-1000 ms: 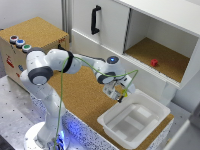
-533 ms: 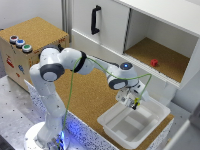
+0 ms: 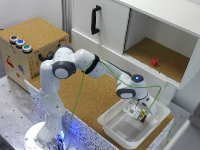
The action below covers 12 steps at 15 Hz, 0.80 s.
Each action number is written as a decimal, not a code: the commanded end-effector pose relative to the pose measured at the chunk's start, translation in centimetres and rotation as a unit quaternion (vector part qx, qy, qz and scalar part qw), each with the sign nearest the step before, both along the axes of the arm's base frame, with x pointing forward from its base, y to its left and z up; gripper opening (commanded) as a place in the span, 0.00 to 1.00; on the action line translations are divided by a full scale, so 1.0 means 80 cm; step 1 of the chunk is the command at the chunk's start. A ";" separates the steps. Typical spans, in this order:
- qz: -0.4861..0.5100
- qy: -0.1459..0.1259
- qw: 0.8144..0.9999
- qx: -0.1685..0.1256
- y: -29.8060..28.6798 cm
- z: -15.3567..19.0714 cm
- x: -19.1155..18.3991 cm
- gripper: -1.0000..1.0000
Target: Move to the white box, then store the yellow object
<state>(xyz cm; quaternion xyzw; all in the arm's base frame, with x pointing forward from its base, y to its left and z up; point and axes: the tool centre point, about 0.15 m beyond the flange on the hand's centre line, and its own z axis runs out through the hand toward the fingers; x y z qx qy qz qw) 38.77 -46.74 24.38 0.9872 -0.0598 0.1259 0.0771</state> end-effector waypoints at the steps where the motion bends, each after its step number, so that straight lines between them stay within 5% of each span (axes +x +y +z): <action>1: 0.048 -0.011 0.995 0.087 -0.013 -0.003 0.019 0.00; 7: 0.080 0.006 0.992 0.100 0.034 -0.015 0.006 0.00; 8: 0.082 0.007 0.992 0.092 0.038 -0.016 0.007 1.00; 12: 0.078 -0.019 0.995 0.054 0.043 0.002 0.011 1.00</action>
